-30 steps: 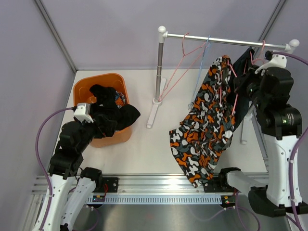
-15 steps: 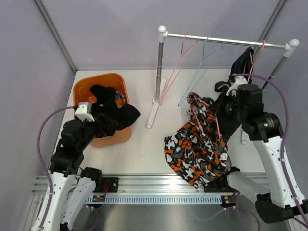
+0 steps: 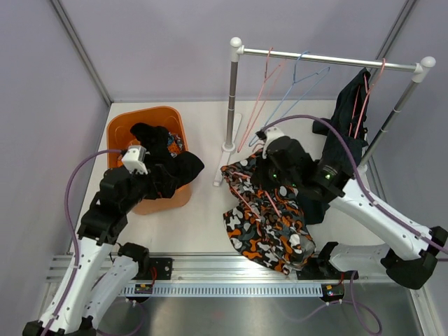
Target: Remove the shorts from the hanger
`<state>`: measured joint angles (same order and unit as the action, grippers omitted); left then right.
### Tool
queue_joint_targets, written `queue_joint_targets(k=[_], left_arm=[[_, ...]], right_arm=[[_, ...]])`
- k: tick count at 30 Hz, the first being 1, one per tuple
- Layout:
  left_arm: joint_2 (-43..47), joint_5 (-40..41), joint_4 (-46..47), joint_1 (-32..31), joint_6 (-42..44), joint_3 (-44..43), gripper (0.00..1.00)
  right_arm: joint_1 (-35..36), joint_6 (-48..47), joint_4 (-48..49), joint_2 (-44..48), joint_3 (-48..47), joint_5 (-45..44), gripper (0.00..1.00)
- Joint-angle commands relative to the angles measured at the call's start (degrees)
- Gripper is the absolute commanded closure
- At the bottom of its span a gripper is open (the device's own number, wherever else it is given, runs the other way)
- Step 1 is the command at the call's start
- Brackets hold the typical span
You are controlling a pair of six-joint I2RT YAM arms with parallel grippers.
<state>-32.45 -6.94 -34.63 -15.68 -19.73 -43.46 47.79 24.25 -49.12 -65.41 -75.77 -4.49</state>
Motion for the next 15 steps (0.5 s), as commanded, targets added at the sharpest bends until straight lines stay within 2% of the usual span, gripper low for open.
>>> queue_joint_targets(k=[1,7,13,14,15], left_arm=[[-2.3,-1.2,1.4,-2.6,-0.6,-0.8,0.01],[-5.6,-0.9,5.6,-9.2,-6.5,-2.4,0.01],[-13.6,9.8,8.4,-22.5,-9.0,-7.2,0.01],[-15.1,11.9,8.4,-26.7,-9.2,-9.3,0.01],[-16.5,16.2,8.8,-28.8,-9.3,-10.1,0.01]], right_arm=[[6.6,3.6,3.2,-4.4,-5.0,-8.8,1.00],[12.5,4.8,4.0,-8.3,-10.5,-13.4,1.00],[15.3,5.3,1.8,-10.6,-15.5,-17.5,1.00],[16.1,5.2,1.8,-10.8,-16.2,-17.7,1.00],[16.4,5.5,1.8,-10.9,-16.3,-18.1,1.00]])
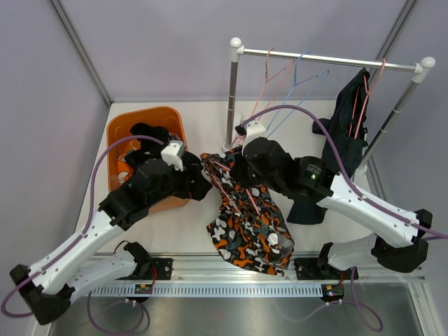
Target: Remove the shorts from the hanger
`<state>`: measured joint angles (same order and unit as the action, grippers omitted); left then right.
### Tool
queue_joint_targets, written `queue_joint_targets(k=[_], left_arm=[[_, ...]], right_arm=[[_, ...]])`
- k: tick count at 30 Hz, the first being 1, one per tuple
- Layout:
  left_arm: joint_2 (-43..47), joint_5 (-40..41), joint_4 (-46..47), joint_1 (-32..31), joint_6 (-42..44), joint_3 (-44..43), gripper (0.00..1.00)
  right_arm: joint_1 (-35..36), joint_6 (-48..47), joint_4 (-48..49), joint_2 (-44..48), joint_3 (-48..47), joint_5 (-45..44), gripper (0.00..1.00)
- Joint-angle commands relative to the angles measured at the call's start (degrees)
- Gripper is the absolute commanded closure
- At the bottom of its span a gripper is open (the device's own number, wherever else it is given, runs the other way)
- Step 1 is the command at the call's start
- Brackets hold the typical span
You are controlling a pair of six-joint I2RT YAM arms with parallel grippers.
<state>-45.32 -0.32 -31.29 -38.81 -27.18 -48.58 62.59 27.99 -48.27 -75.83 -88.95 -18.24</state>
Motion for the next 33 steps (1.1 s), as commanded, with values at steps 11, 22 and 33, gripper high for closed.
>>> queue_joint_targets(k=[11,22,33], left_arm=[[-11.9,19.8,5.2,-12.0,-2.2,-9.9,0.01],[-13.5,23.6,5.9,-12.0,-1.6,-7.4,0.11],[-15.8,23.5,7.1,-12.0,-0.3,-7.9,0.47]], right_arm=[[3.2,2.5,0.1,0.8,-3.3,-6.4,1.00],[4.1,2.4,0.0,2.7,-3.8,-7.2,1.00],[5.3,2.4,-0.2,3.7,-3.4,-7.2,1.00]])
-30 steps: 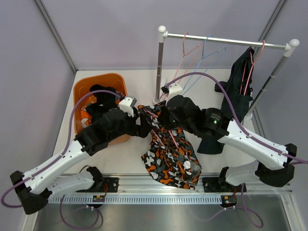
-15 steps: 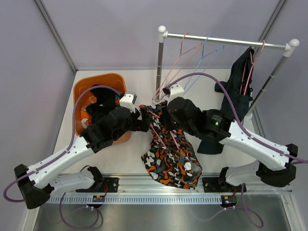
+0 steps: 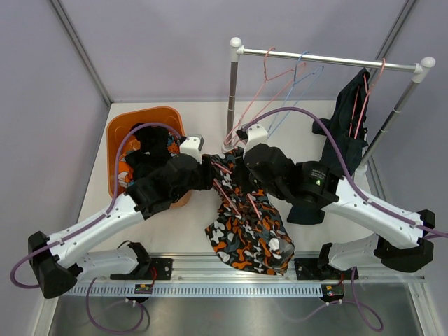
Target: Remove the shorts from the hanger
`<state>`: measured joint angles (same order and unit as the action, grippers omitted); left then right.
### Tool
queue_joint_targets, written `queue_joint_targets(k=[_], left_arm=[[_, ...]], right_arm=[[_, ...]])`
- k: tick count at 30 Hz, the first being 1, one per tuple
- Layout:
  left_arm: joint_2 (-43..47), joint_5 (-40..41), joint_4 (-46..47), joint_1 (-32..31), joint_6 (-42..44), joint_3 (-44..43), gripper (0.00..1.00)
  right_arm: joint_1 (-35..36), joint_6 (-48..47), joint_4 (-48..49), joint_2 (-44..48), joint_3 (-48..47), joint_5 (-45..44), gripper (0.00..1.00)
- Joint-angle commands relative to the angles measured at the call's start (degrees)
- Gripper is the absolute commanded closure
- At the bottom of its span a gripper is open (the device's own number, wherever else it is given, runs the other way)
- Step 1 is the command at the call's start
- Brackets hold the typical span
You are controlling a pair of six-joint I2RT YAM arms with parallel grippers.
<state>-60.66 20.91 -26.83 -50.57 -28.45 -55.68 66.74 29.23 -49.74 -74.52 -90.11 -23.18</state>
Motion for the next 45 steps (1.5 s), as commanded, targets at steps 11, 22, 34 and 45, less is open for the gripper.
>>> queue_joint_targets(k=[11,22,34,45], left_arm=[[-1.1,6.9,0.2,-0.2,2.8,-4.6,1.00],[-3.8,10.5,-0.3,8.4,3.6,-9.9,1.00],[-12.0,-3.2,6.3,9.7,1.2,-10.5,1.00],[-4.2,6.9,16.5,-16.5,1.6,2.1,1.00]], right_arm=[[1.9,2.1,0.1,6.3,0.1,-3.8,1.00],[4.5,2.2,0.1,13.1,4.4,-2.4,1.00],[4.7,0.6,0.6,17.7,6.9,-2.7,1.00],[4.7,0.5,0.5,15.9,7.5,-9.8,1.00]])
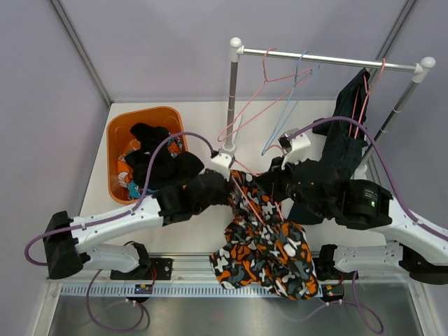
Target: Remove the shorts from the hanger
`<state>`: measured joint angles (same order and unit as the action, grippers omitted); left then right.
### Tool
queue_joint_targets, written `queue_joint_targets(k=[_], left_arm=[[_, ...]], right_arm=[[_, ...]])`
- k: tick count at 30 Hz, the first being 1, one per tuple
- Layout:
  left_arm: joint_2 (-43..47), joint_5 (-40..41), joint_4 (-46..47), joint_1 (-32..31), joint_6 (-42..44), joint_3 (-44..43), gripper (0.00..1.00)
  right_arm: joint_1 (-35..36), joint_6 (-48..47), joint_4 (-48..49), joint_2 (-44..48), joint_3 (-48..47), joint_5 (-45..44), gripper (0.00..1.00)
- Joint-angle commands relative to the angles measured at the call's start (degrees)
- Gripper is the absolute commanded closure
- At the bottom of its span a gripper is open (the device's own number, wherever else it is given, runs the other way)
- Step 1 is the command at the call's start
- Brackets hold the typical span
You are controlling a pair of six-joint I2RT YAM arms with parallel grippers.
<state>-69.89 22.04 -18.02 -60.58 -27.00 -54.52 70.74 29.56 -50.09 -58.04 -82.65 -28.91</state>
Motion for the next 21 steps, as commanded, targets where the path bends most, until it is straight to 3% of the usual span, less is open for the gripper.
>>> queue_joint_targets(k=[1,9,14,21], left_arm=[[5.7,7.6,8.7,-8.7,1.5,1.2,1.00],[7.6,14.0,14.0,-30.2,14.2,-0.9,0.99],[7.7,17.2,15.1,-34.5,19.5,-1.6,0.96],[8.1,15.8,15.9,-37.8,21.8,-1.6,0.97]], right_arm=[[0.7,0.1,1.0,-0.6,0.1,-5.3,1.00],[0.7,-1.9,1.6,-1.4,-2.9,-14.0,1.00],[0.5,-4.4,1.0,-1.5,-6.1,-29.3,1.00],[-0.5,-12.4,8.7,1.2,-6.8,-40.2,1.00]])
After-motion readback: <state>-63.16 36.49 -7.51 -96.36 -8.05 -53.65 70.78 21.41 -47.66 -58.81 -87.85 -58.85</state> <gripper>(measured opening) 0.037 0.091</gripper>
